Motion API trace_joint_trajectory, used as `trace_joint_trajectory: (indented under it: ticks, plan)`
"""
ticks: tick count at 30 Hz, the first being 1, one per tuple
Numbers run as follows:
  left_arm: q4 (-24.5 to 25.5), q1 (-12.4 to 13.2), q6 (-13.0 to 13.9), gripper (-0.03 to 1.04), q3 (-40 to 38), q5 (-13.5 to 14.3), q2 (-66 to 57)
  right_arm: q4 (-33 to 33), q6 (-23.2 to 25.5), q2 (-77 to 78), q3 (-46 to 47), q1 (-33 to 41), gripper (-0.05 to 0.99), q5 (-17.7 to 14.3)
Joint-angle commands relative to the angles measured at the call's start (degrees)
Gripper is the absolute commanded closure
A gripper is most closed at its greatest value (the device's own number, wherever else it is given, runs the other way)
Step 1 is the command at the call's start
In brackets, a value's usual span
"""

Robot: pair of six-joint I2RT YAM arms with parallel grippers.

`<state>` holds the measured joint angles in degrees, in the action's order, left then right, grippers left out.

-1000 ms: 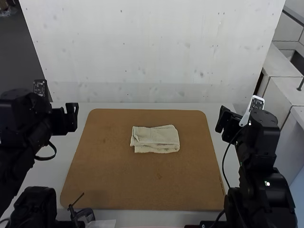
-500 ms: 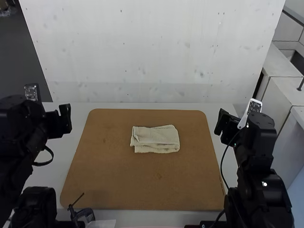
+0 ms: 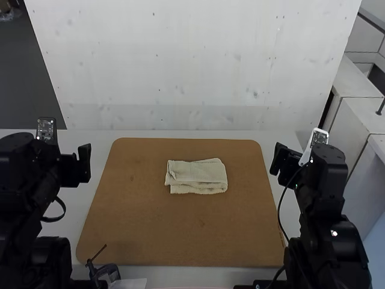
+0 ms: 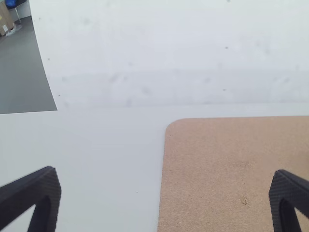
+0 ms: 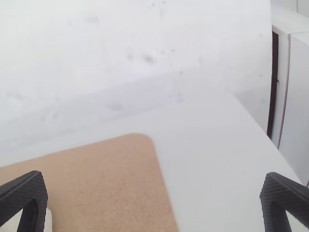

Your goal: Fold the towel.

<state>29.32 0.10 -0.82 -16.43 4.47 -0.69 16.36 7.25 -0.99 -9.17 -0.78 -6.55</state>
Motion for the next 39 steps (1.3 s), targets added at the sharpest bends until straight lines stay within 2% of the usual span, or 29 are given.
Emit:
trace_joint_trajectory:
  ticks: [1, 5, 9, 18, 21, 39]
  plan:
    - [0.12, 0.25, 2.67, 0.05, -0.63, -3.42, 0.25, 1.04, -0.65, -0.76, 0.12, -0.98, -0.02, 1.18]
    - [0.12, 0.25, 2.67, 0.05, -0.63, -3.33, 0.34, 2.71, -0.92, -0.94, 0.20, -1.07, -0.02, 1.36]
    - [0.12, 0.34, 2.40, 0.04, -0.63, -2.01, 0.34, 2.36, -2.68, -0.85, 1.35, -1.16, -0.02, 1.36]
    - [0.12, 0.25, 2.40, 0.04, -0.63, -2.01, 0.42, 0.87, -3.29, -0.85, 1.96, -1.07, -0.03, 2.06]
    - [0.12, 0.25, 2.40, 0.04, -0.63, -2.10, 0.34, 0.78, -5.31, -0.85, 2.05, -0.98, -0.03, 2.06]
    - [0.12, 0.25, 2.40, 0.04, -0.63, -2.10, 0.34, -0.01, -6.28, -0.85, 2.31, -1.07, -0.03, 1.98]
